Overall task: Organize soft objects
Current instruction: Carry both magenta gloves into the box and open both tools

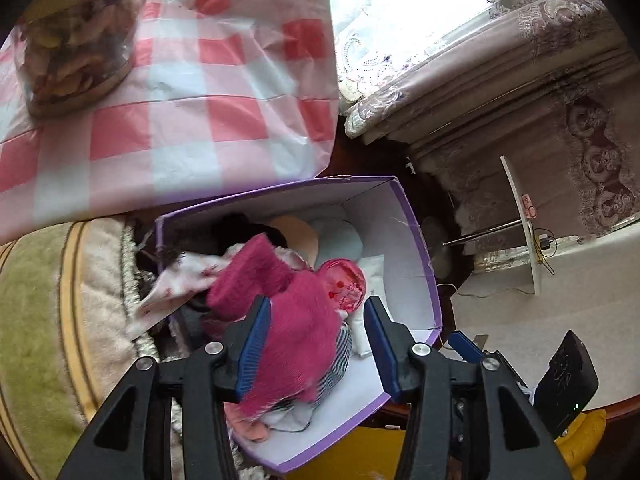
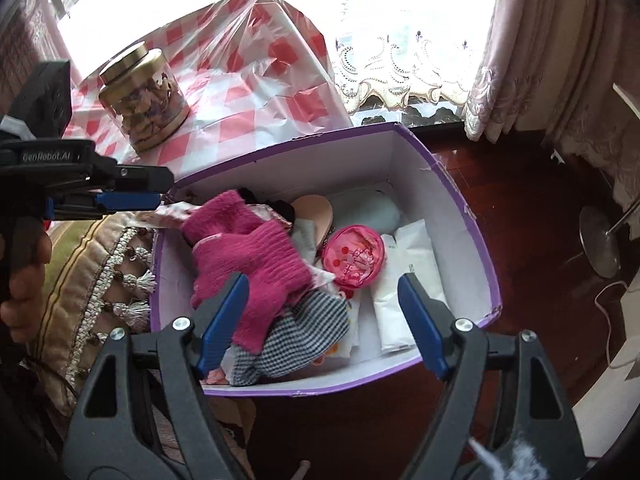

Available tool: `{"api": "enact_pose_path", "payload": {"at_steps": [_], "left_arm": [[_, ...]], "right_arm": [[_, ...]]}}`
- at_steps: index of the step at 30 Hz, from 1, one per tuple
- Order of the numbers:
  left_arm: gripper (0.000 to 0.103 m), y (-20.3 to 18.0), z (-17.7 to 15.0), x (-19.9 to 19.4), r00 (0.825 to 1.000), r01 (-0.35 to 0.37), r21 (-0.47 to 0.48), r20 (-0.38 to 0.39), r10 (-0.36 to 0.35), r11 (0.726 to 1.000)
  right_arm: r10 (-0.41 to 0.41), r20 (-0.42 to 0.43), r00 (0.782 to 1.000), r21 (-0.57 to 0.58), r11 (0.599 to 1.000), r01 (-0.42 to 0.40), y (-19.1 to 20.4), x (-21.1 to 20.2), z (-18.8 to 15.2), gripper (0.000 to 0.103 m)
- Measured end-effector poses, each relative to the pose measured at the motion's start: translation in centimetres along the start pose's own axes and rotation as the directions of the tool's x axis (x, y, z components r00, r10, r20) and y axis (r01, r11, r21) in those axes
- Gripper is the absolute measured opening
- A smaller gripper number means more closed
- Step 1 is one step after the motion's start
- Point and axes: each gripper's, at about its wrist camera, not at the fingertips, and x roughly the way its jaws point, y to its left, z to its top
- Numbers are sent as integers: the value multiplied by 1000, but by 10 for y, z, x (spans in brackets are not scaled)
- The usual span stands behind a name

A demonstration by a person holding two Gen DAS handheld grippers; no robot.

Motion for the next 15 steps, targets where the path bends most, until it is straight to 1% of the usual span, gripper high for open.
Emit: {"api": "enact_pose_path", "payload": {"at_steps": [2,4,8,10,12,14,15], "left_arm": [[53,6,-6,-14,1000,-5,41,7,5,999],[63,11,-18,-28,1000,0,66,5,0,998],[67,19,-52,-47,999,32,148,-9,-31,989],[70,22,-66,-52,999,42,172,-6,-41,984],[71,23,-78,-57,999,31,209,24,-37,977],[74,18,-87,-57,999,3,244,47,-15,970],[79,14,-89,-55,999,-8,259,53,-6,966]], "right_arm": [[12,2,1000,23,1000,-13,0,-2,-3,79],[24,-1,1000,52,998,-24,1,-4,-7,79],[31,-15,999,88,996,-30,9,-7,-15,79],[29,-28,999,114,993,-25,14,-7,-19,80],[35,-38,999,132,991,-30,20,-9,-24,80],[24,-43,999,155,988,-17,26,-13,-29,80],[19,-48,999,153,988,-11,28,-13,-30,80]]}}
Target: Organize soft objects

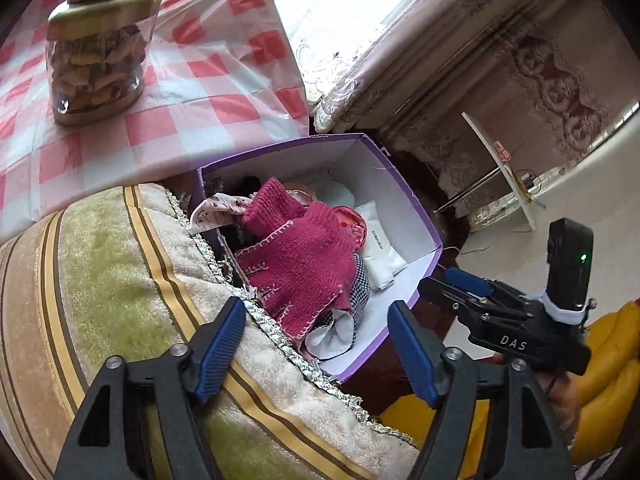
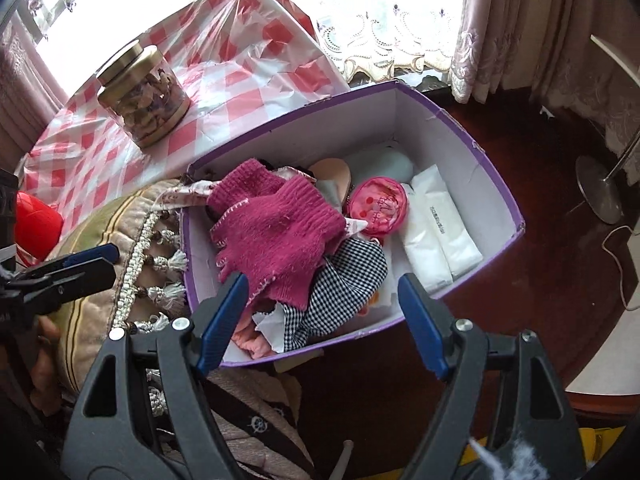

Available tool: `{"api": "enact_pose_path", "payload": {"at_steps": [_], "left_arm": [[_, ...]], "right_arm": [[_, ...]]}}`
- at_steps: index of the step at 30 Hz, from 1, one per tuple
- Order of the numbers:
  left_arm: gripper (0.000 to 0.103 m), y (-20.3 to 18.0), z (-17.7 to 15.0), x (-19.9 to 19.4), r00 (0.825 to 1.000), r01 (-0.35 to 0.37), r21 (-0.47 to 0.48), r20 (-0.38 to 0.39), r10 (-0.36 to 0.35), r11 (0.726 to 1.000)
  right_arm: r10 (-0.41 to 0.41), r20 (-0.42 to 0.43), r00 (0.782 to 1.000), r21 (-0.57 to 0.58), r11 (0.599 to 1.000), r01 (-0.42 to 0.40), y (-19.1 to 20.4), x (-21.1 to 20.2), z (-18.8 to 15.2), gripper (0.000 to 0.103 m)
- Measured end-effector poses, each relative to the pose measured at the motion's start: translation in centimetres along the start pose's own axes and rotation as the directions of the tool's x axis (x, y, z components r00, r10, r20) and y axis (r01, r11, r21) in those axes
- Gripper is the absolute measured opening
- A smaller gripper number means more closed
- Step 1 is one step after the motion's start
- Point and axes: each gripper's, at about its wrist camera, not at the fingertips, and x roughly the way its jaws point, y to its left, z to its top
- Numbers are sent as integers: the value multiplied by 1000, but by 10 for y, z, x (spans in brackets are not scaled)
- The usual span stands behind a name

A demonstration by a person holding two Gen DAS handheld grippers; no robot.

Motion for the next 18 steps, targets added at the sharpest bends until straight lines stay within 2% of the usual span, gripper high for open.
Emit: {"api": "enact_pose_path", "payload": {"at_steps": [1,4,13,18], "left_arm": [[86,-4,-1,4,1000,-5,19,-2,5,1000],[93,-10,-3,8,1000,-19,51,-9,19,999],[94,-7,-1,13,1000,-13,17,-5,13,1000],[94,-9,-2,17,999,-32,26,-13,32,999]], "right_arm": [[-14,-4,1000,-6,1000,14,3,0,-2,80],[-61,-5,998,-5,998,61,7,-2,-5,80],[-81,-22,996,-15,997,80,14,-1,-2,80],[-91,-26,996,-23,996,90,15,0,-1,80]]}}
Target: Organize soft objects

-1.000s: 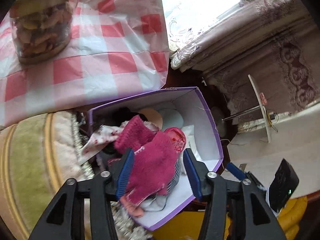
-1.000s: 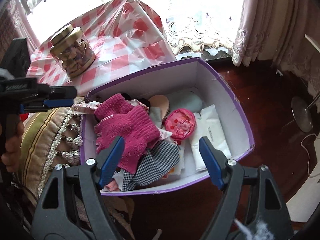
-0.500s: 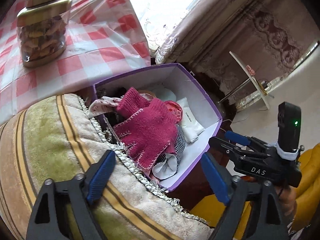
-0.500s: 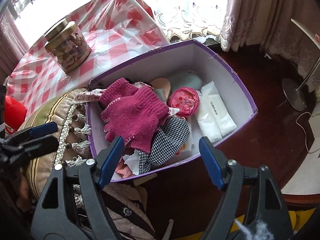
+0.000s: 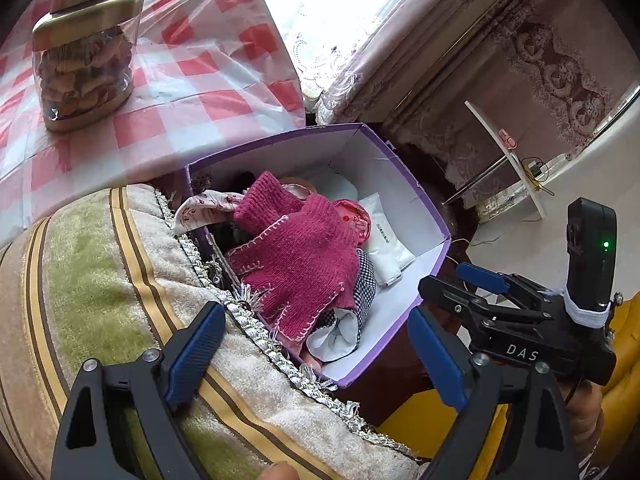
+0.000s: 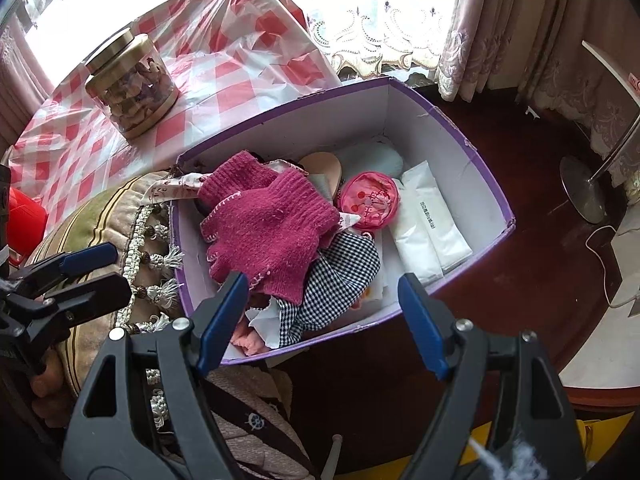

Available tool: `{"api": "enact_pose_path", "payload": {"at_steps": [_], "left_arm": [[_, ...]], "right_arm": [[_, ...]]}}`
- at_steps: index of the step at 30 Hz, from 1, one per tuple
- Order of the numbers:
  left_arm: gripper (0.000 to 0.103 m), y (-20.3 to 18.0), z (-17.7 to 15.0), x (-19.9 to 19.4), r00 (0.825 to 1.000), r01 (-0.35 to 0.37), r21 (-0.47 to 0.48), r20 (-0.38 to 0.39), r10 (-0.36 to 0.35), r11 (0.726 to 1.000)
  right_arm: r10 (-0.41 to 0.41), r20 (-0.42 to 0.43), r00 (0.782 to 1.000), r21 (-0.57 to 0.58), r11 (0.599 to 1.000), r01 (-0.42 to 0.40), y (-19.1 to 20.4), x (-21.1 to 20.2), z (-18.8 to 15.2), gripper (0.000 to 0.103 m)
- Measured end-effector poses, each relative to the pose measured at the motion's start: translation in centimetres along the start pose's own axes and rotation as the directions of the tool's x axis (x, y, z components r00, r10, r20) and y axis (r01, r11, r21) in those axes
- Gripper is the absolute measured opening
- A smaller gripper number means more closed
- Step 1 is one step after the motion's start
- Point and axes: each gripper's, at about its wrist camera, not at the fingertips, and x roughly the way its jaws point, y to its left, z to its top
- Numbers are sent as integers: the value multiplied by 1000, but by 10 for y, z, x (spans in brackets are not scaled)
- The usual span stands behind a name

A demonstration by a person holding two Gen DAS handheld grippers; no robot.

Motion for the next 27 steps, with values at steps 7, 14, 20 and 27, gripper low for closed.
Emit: {"api": "enact_pose_path", "payload": {"at_steps": [7,14,20,27], "left_arm": [[94,0,0,1,1000,-8,-1,-1,8,1000],[94,-1,0,2,1000,-9,-1,-1,9,1000],[94,-1,0,2,1000,-9,-1,-1,9,1000],[94,-1,-1,2,1000,-9,0,-1,9,1000]], "right_arm": [[5,-9,1000,8,1000,-5,-2,2,-2,80],[9,-15,1000,3,1000,-9,-1,3,-2,80],[10,-17,1000,6,1000,-10,-1,3,-3,80],[11,-17,1000,6,1000,-11,-1,3,-3,80]]}}
